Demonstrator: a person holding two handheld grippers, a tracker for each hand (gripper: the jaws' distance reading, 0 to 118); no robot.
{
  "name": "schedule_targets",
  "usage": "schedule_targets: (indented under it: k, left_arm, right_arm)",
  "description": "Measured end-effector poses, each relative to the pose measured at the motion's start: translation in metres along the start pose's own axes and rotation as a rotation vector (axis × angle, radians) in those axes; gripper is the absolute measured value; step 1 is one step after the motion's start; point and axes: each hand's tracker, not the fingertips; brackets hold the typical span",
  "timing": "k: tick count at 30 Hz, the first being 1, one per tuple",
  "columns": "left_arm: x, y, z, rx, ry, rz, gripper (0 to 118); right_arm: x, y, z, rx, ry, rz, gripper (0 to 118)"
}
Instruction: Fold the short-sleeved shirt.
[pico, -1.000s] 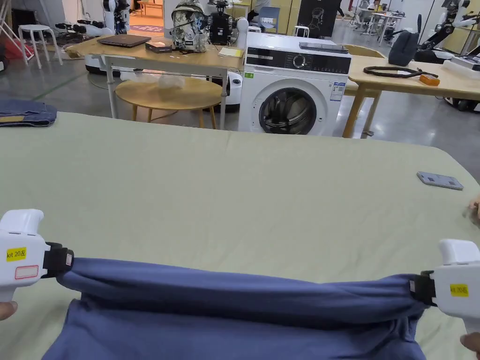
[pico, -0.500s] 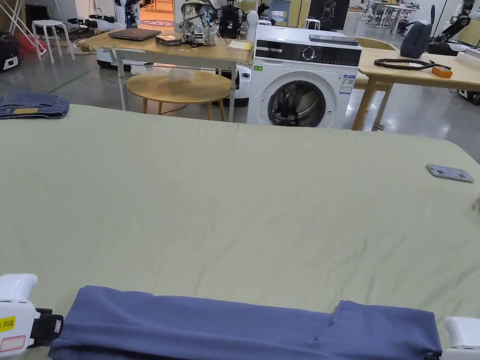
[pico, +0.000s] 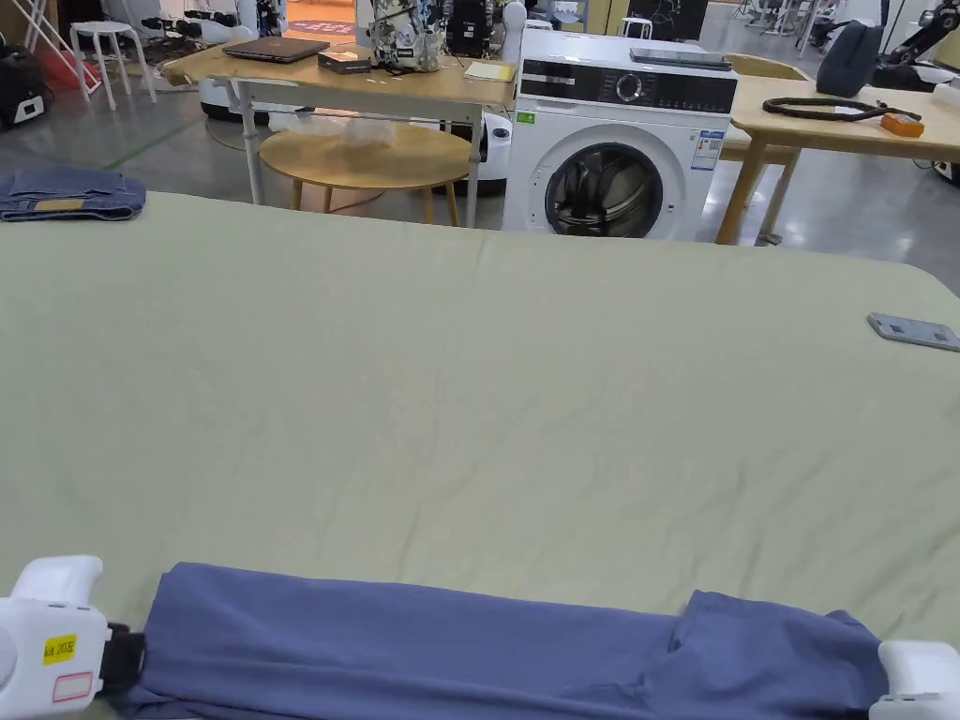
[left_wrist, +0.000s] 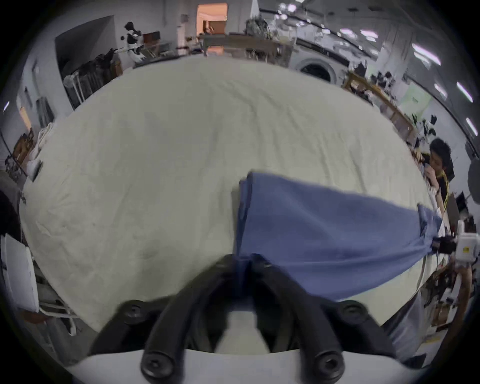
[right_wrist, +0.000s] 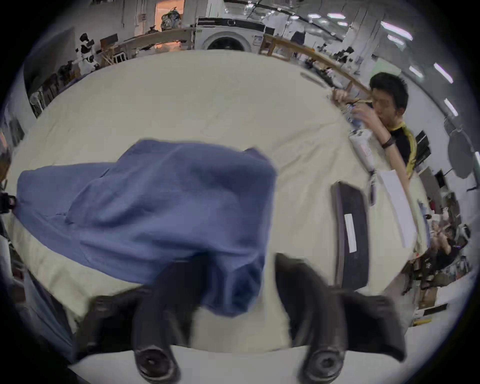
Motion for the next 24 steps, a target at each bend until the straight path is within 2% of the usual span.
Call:
schedule_targets:
  k: [1,4,7,12,14,19,20,21,22,24]
  left_arm:
    - [0.005,0.004,0.004,0.034,-0.006,-0.002,38]
    - [0.02,0.019,0.014,0.1,-0.059,-0.035,50]
    - [0.041,0.032,0.023,0.2,-0.099,-0.076,51]
    - [0.085,0.045,0.039,0.409,-0.11,-0.147,51]
    - [0.1,0.045,0.047,0.516,-0.093,-0.18,51]
    - [0.127,0.043,0.066,0.738,-0.036,-0.207,51]
    - [0.132,0.042,0.069,0.769,-0.022,-0.2,50]
    - [0.136,0.042,0.072,0.8,-0.009,-0.199,44]
    - [0.139,0.042,0.074,0.824,0.002,-0.203,37]
    - [0.141,0.044,0.072,0.867,0.036,-0.214,17]
  right_arm:
    - [-0.001,0.002,0.008,0.031,-0.012,-0.014,78]
    - [-0.002,0.018,0.032,0.132,0.023,-0.035,78]
    - [-0.014,0.03,0.05,0.236,0.036,-0.053,78]
    - [-0.04,0.047,0.068,0.483,0.062,-0.147,78]
    - [-0.051,0.051,0.076,0.588,0.11,-0.169,78]
    - [-0.088,0.057,0.099,0.831,0.123,-0.202,75]
    - [-0.097,0.059,0.103,0.862,0.121,-0.192,71]
    - [-0.105,0.061,0.107,0.883,0.115,-0.187,59]
    - [-0.113,0.063,0.11,0.89,0.101,-0.188,45]
    - [-0.126,0.066,0.113,0.922,0.104,-0.179,6]
